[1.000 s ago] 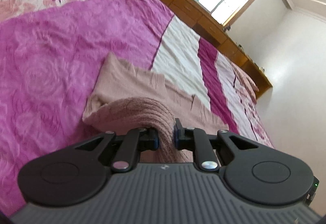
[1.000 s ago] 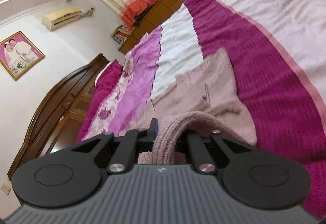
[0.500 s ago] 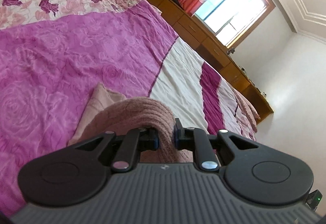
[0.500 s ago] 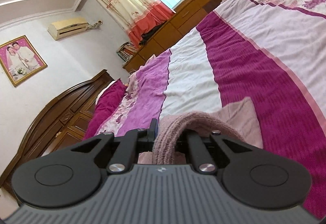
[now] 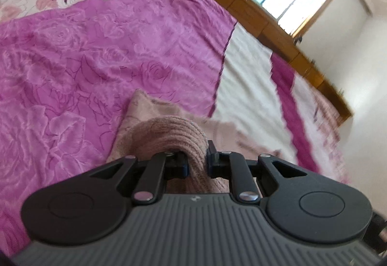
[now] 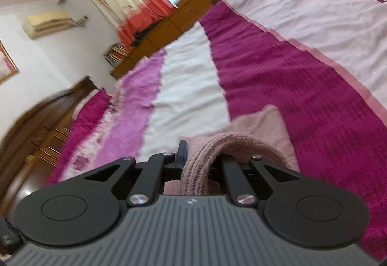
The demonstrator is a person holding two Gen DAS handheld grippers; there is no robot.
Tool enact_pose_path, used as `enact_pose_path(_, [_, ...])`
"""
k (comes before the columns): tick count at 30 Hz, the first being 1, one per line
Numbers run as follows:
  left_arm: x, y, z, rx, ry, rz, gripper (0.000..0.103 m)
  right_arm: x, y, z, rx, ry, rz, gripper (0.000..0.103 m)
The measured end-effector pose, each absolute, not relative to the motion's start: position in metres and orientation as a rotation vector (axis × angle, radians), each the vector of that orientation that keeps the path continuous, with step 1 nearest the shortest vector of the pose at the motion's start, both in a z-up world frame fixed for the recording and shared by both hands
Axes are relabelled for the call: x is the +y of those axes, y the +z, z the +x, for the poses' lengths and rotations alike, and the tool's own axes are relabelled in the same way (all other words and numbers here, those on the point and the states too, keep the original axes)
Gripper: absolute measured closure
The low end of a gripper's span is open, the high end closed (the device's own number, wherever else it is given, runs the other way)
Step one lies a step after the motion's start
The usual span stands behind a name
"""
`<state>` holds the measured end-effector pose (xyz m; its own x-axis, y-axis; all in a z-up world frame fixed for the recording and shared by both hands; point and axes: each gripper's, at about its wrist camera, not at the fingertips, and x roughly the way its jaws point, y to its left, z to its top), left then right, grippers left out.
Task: Fold small clothes
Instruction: 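Lift the hem with both grippers and fold it toward the collar, then open both grippers and release the folded hem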
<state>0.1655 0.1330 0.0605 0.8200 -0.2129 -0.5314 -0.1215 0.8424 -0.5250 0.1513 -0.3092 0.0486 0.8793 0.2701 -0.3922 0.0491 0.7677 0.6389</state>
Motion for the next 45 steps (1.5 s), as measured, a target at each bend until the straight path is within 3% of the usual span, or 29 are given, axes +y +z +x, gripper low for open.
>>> enact_pose_path(9, [0.134, 0.032, 0.171, 0.676, -0.023, -0.491, 0.082, -0.304, 0.009, 0.164, 0.583, 0.038, 0.602, 0.094])
enact_pose_path(12, [0.137, 0.035, 0.168, 0.681, -0.006, -0.485, 0.071, -0.303, 0.004, 0.163, 0.589, 0.039, 0.592, 0.092])
enact_pose_path(14, [0.141, 0.038, 0.163, 0.675, -0.004, -0.498, 0.066, -0.303, 0.006, 0.161, 0.590, 0.045, 0.591, 0.083])
enact_pose_path(21, [0.159, 0.046, 0.146, 0.657, 0.009, -0.570, 0.063, -0.300, 0.019, 0.147, 0.601, 0.034, 0.564, 0.059])
enact_pose_path(24, [0.156, 0.052, 0.140, 0.656, -0.014, -0.572, 0.063, -0.300, 0.024, 0.135, 0.595, 0.025, 0.557, 0.054])
enact_pose_path(42, [0.129, 0.048, 0.148, 0.724, -0.036, -0.554, 0.061, -0.311, 0.028, 0.118, 0.629, 0.074, 0.638, 0.054])
enact_pose_path(43, [0.130, 0.046, 0.150, 0.731, -0.038, -0.554, 0.063, -0.310, 0.028, 0.120, 0.635, 0.086, 0.630, 0.056])
enact_pose_path(45, [0.132, 0.045, 0.152, 0.736, -0.047, -0.560, 0.070, -0.307, 0.030, 0.121, 0.633, 0.106, 0.606, 0.072])
